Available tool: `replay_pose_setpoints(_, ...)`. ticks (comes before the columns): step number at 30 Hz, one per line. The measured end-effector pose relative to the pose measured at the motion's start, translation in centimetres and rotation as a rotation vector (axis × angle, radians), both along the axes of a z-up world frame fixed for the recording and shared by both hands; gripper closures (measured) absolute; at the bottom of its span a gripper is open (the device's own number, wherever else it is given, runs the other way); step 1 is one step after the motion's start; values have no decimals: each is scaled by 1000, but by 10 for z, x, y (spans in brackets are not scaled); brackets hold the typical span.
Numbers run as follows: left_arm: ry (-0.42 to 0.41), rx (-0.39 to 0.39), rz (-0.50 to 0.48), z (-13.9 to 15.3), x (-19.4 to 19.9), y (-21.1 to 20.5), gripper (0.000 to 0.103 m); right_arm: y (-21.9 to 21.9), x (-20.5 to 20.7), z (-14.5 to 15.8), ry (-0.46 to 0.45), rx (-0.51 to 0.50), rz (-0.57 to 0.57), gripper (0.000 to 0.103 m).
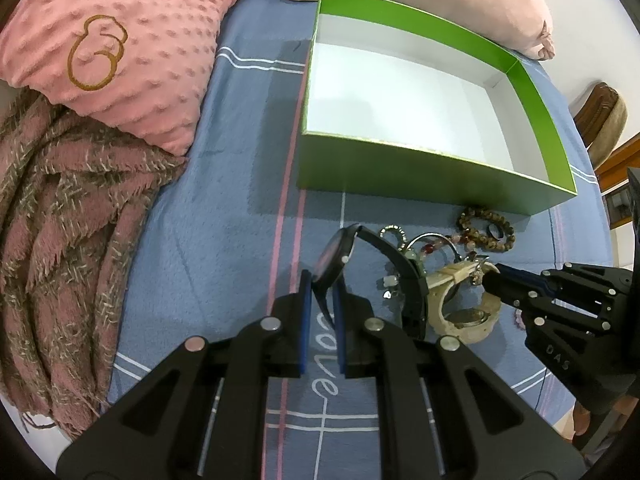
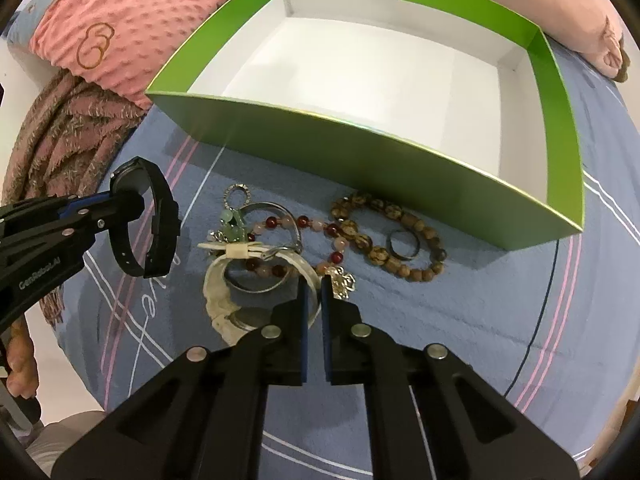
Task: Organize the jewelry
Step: 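Lift both watches and carry them over the green box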
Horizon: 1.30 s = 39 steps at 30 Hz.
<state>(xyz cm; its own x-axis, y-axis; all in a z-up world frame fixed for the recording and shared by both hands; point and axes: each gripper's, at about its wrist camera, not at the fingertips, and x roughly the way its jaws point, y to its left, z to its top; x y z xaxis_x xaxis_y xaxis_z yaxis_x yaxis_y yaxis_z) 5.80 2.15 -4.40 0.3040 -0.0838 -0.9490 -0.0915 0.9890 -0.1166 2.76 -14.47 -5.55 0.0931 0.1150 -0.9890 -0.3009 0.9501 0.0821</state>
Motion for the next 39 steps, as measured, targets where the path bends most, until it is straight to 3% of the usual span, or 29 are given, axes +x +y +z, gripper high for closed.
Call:
replay_pose_setpoints(16, -58, -2, -18, 36, 4, -3, 93, -20, 0, 54, -66, 79, -45, 97)
replay_pose_setpoints(23, -132, 0, -25, 68, 18, -1, 93, -36, 27, 105, -193, 115, -94, 97)
replay_pose_setpoints(30, -202, 10, -45, 99, 44, -6, 93, -51, 64, 133, -278, 105, -126, 97)
replay_pose_setpoints(34, -222, 30, -58, 105, 68, -14, 92, -54, 85, 133, -316, 39, -135, 97)
replay_pose_setpoints(39, -189, 44, -56, 79, 96, -23, 92, -50, 105, 94, -265, -32, -129, 97)
